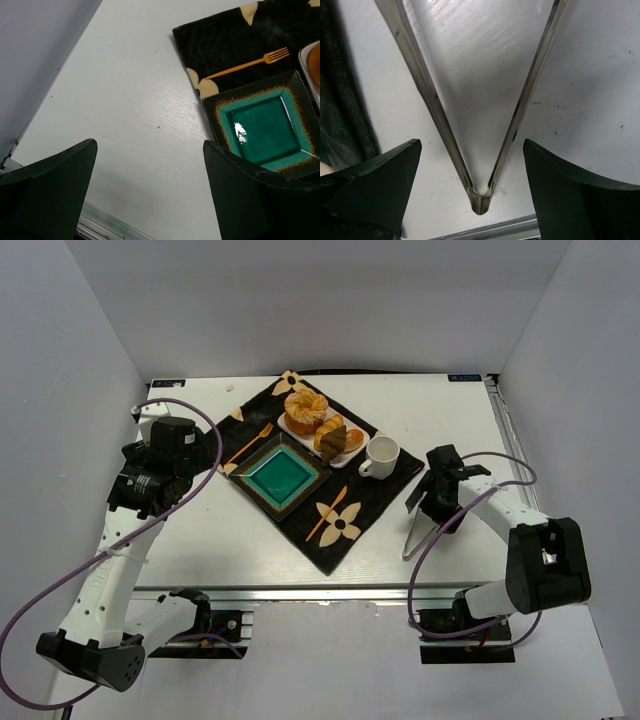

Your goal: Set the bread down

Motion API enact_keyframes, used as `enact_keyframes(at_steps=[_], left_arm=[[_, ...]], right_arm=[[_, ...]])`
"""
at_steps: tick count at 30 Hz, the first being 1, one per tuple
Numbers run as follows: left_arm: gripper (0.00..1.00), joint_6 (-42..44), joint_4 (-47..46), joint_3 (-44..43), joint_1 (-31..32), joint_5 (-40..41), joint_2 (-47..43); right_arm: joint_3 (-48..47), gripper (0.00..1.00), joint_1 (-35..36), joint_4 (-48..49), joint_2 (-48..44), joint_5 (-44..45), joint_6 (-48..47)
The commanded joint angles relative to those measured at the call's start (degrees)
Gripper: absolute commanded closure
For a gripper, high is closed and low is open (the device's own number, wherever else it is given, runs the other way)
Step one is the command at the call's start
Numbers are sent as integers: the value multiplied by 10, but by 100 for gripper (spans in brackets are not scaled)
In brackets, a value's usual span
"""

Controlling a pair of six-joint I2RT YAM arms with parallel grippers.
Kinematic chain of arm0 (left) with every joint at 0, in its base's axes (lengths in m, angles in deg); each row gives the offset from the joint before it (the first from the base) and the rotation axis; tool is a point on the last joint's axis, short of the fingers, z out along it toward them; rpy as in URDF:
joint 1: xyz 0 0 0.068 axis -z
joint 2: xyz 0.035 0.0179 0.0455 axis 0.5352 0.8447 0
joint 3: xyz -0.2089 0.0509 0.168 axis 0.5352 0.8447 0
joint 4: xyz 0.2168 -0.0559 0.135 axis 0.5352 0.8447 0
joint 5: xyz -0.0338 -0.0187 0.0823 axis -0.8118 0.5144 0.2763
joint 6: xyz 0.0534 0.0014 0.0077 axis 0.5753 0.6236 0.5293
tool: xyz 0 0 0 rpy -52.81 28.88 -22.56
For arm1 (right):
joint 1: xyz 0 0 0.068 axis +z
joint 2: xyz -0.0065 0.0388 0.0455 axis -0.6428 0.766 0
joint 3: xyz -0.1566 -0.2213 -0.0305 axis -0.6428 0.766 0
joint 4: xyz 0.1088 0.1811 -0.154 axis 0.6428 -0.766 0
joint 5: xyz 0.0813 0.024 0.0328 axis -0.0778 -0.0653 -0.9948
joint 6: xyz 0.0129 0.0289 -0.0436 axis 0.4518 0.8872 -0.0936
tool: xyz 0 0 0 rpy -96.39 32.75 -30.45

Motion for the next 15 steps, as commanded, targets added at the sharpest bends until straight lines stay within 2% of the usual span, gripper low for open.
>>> enact_keyframes(at_steps=[1, 6, 15], left_arm=[[2, 4, -14, -2, 1, -4, -3], [2, 8, -11, -4, 1, -1, 1], [2, 9, -11, 0, 1, 3, 0]], right_arm=[[-20, 11, 4, 16, 12, 42, 24], [-4, 11, 7, 38, 27, 76, 27], [39, 13, 20, 93, 19, 85, 21]])
